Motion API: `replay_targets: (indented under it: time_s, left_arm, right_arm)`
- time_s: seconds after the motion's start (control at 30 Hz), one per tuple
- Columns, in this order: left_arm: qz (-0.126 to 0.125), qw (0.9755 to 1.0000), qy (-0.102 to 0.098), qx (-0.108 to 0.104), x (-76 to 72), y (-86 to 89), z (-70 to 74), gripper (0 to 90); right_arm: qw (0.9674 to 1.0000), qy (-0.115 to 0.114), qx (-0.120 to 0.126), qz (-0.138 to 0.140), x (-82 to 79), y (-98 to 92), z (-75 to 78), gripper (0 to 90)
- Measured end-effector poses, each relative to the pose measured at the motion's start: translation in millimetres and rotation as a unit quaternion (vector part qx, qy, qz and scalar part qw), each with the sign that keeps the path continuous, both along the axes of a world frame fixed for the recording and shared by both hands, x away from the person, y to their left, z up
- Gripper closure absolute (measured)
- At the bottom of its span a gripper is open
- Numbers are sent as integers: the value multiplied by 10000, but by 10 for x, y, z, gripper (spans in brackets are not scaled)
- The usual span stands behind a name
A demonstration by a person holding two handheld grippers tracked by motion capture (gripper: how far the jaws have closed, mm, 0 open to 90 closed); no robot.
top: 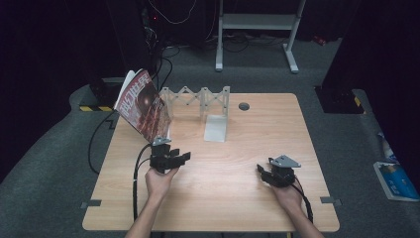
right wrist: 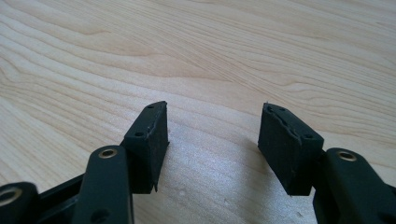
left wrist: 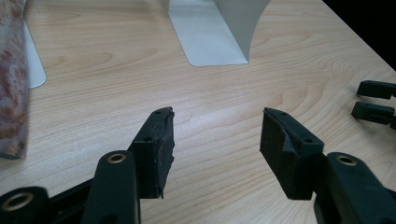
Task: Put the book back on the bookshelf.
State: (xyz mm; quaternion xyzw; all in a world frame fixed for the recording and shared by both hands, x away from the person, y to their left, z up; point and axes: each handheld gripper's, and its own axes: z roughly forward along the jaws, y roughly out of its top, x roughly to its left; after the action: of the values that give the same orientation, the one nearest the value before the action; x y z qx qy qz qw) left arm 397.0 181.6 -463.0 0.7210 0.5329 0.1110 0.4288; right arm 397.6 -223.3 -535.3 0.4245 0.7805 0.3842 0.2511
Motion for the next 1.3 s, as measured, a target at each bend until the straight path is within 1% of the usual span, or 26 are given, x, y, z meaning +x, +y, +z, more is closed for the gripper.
replay_targets:
  time_s: [0.17, 0.2, 0.23, 0.27, 0.3, 0.47, 0.5, 0.57, 0.63, 0.8, 0.9, 0.97, 1.03, 1.13, 1.17, 1.23, 1.3]
  left_arm:
    - [9, 10000, 5, 20, 7, -30, -40, 447]
    - [2, 10000, 24, 28, 10, -39, -54, 447]
    - [-28, 10000, 67, -13, 15, -60, -89, 447]
    - [-28, 10000, 67, -13, 15, -60, -89, 447]
    - [-71, 9999, 113, 44, 16, -83, -118, 448]
    - [-101, 9998, 183, 53, 13, -111, -172, 448]
    - [-103, 9997, 192, 90, 15, -119, -194, 449]
    - [-105, 9997, 214, 63, 15, -130, -205, 449]
    - [-119, 9996, 222, 130, 17, -153, -233, 449]
    - [-132, 9994, 218, 214, 16, -195, -265, 449]
    - [-138, 9991, 244, 314, 25, -226, -305, 450]
    - [-134, 9991, 267, 295, 27, -239, -314, 451]
    - [-146, 9990, 239, 335, 37, -269, -336, 451]
    - [-157, 9990, 255, 338, 40, -297, -351, 452]
    - [-184, 9987, 253, 412, 45, -321, -366, 452]
    - [-193, 9985, 269, 432, 52, -340, -387, 452]
    - [-176, 9986, 301, 406, 56, -358, -409, 452]
  right_arm:
    - [10000, -3, -4, 5, 1, -1, 0, 426]
    - [10000, -1, -1, 0, 0, 0, 0, 426]
    - [10000, -5, -5, 5, 1, -1, 0, 425]
    - [10000, -5, -5, 5, 1, -1, 0, 425]
    - [10000, 0, 0, 2, 0, 0, 0, 426]
    - [10000, 0, 0, 1, 0, 0, 0, 426]
    - [10000, -4, -3, 6, 1, -1, 0, 426]
    - [10000, 0, 1, 1, 0, 0, 0, 425]
    - [10000, 0, 0, 1, 0, 0, 0, 426]
    - [10000, 0, -1, 3, 0, 0, 0, 426]
    - [10000, 0, 0, 4, 0, 0, 0, 426]
    - [10000, -2, -2, 8, 1, -1, 0, 426]
    - [10000, -5, -4, 8, 1, -1, 0, 426]
    - [10000, -3, -2, 7, 0, -1, 0, 426]
    - [10000, -3, -4, 9, 1, -1, 0, 426]
    - [10000, 1, 2, 5, 0, -1, 0, 426]
    - [10000, 3, 3, 6, 0, -1, 0, 426]
